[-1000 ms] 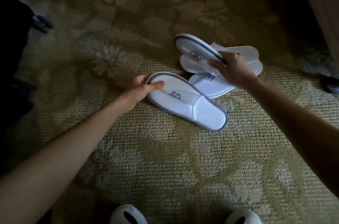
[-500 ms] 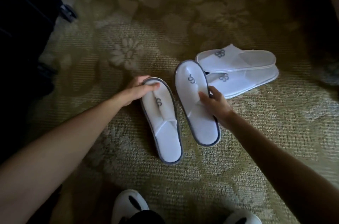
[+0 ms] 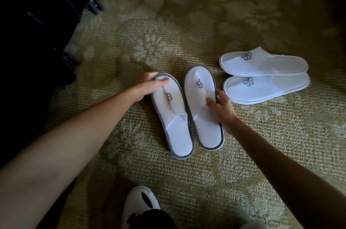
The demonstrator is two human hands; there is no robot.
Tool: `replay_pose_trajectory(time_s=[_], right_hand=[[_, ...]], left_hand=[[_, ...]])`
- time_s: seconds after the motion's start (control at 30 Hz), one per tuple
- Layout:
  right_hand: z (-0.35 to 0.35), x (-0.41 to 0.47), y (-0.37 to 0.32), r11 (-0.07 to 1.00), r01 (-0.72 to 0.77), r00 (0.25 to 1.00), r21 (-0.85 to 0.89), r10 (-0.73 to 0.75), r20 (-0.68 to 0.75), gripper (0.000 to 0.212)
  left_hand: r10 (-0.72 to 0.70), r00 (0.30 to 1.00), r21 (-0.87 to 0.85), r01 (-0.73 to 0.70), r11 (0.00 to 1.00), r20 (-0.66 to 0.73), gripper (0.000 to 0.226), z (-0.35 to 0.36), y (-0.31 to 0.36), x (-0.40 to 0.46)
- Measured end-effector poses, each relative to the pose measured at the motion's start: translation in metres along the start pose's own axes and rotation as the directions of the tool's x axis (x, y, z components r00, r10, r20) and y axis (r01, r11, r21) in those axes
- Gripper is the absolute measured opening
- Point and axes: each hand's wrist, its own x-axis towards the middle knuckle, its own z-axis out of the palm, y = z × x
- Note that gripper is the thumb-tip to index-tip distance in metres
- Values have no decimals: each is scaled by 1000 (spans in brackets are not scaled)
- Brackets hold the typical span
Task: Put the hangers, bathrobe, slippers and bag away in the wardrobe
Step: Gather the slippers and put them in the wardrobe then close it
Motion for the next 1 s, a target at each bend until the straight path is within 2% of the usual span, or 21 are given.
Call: replay_pose_trajectory(time_s=[0.1, 0.2, 0.4, 0.53, 0.63, 0.7, 0.77, 0.87, 0.93, 1.0], right_hand=[[-12, 2, 2, 997, 30, 997, -71, -35, -66, 35], [-20, 1, 4, 983, 66, 995, -169, -79, -69, 38], [-20, -5, 2, 993, 56, 995, -106, -64, -72, 38], [-3, -22, -3, 999, 44, 998, 17, -44, -42, 51], [28, -33, -11, 997, 51, 997, 63, -54, 50, 50], [48, -34, -18, 995, 95, 992, -15, -93, 87, 48], [61, -30, -26, 982, 154, 987, -107, -147, 69, 35], [61, -19, -32, 935, 223, 959, -276, -261, -110, 27], [59, -12, -30, 884, 216, 953, -415, -283, -105, 39], [65, -9, -27, 807, 169, 978, -566, -211, -8, 63]], left_hand=[[29, 1000, 17, -29, 999, -8, 27, 11, 5, 5], [57, 998, 106, -55, 993, -18, 28, 18, 7, 11], [103, 993, 224, -89, 970, -52, 25, 18, 6, 20], [175, 965, 135, -151, 979, -194, 22, 14, 17, 15], [52, 994, -59, -58, 997, -98, 46, 7, 22, 2], [34, 999, -99, -36, 994, -27, 46, 3, 17, -9], [52, 996, -184, -63, 981, -68, 29, -2, 7, -20], [48, 989, -223, -79, 972, -143, 18, -22, -11, -33], [19, 986, -208, -53, 977, -163, 13, -39, -30, -39], [-22, 982, -160, -9, 987, -188, 11, -51, -49, -45]])
